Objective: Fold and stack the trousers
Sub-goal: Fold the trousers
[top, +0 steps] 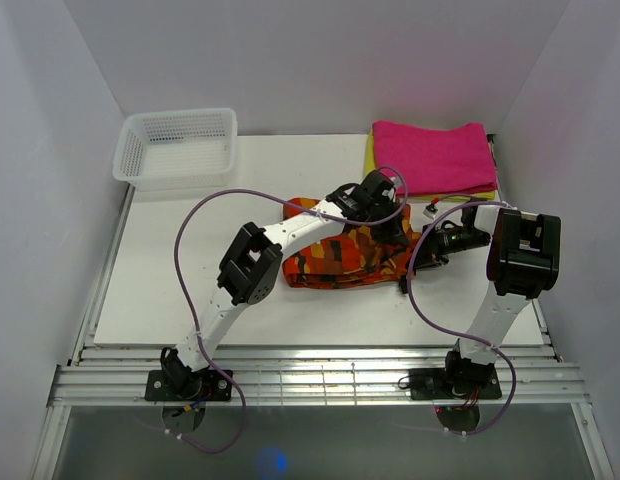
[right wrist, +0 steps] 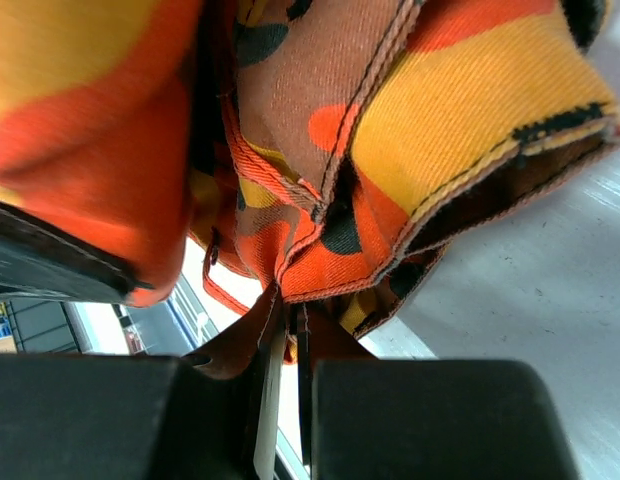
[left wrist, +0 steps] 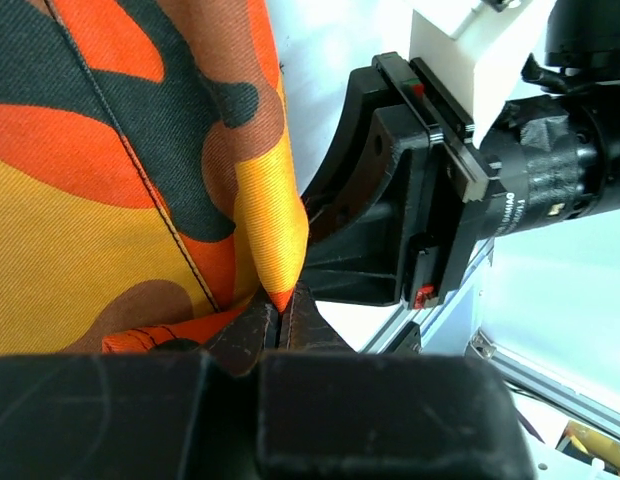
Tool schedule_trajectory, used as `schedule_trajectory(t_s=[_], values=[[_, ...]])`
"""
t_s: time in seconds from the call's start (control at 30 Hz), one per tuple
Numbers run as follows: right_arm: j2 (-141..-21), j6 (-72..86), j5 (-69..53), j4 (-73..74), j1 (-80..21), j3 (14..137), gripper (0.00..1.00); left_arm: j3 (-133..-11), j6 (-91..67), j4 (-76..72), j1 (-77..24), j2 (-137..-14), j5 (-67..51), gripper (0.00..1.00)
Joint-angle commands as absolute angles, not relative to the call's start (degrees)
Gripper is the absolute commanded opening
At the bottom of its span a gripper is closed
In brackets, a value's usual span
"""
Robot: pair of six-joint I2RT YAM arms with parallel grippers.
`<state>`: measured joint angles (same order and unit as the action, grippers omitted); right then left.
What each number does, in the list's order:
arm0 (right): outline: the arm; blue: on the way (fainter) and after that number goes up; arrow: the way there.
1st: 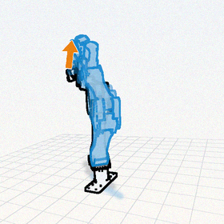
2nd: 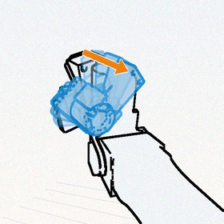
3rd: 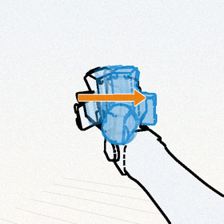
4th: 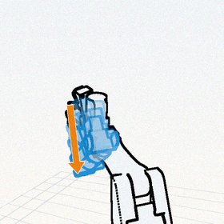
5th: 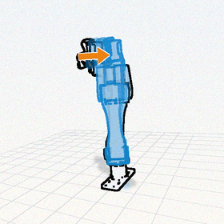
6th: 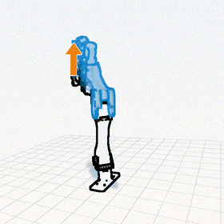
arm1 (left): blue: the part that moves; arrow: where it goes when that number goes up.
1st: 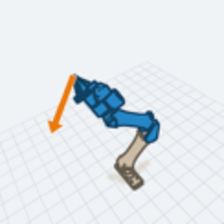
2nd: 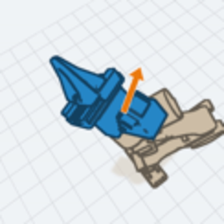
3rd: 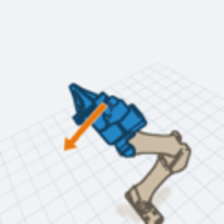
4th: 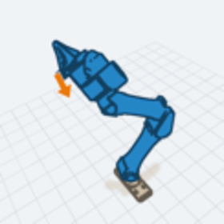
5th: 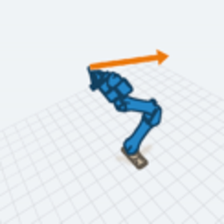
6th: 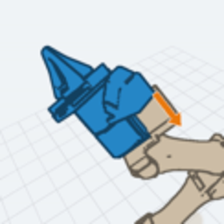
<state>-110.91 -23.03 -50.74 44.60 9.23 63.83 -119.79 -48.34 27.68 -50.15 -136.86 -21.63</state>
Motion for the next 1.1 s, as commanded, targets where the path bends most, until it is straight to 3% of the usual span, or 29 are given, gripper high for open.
schedule_trajectory(t_s=[0.0,0.1,0.13,0.17,0.2,0.37,0.63,0.7,0.83,0.93,1.07], values=[[-109.2,-24.2,-52.9,45.5,8.5,63.6,0.08,-121.6,-49.7,24.0,-51.7,-136.0,-24.3,0.0],[-109.2,-24.4,-52.6,46.1,8.5,64.2,0.08,-121.5,-50.4,23.0,-51.7,-137.0,-25.0,0.0],[-109.2,-24.9,-52.4,46.8,8.5,64.3,0.12,-121.4,-50.4,22.6,-51.7,-137.2,-25.3,0.04],[-109.2,-25.3,-51.6,47.3,8.6,64.7,0.18,-120.9,-50.4,22.2,-51.7,-137.3,-25.6,0.12],[-109.1,-25.7,-51.2,47.9,8.9,65.5,0.23,-120.8,-50.3,21.9,-51.7,-137.3,-26.2,0.28],[-107.9,-30.9,-47.4,54.9,11.9,68.6,0.49,-120.5,-47.7,22.0,-50.3,-134.0,-26.6,0.57],[-107.4,-41.7,-41.8,68.8,22.1,79.9,0.53,-113.6,-38.0,21.7,-47.7,-120.5,-29.8,0.78],[-107.5,-41.6,-42.8,71.5,22.5,84.1,0.54,-111.5,-36.2,21.8,-47.5,-115.8,-30.1,0.92],[-107.0,-37.3,-47.6,72.2,20.4,88.3,0.6,-104.5,-35.8,23.2,-44.2,-109.2,-32.5,0.96],[-105.1,-33.4,-50.2,68.6,16.1,89.2,0.59,-97.7,-34.9,22.9,-38.3,-104.0,-36.8,0.97],[-103.8,-26.1,-51.0,62.8,7.3,89.2,0.56,-89.3,-28.9,21.8,-29.3,-98.2,-46.5,0.91]])
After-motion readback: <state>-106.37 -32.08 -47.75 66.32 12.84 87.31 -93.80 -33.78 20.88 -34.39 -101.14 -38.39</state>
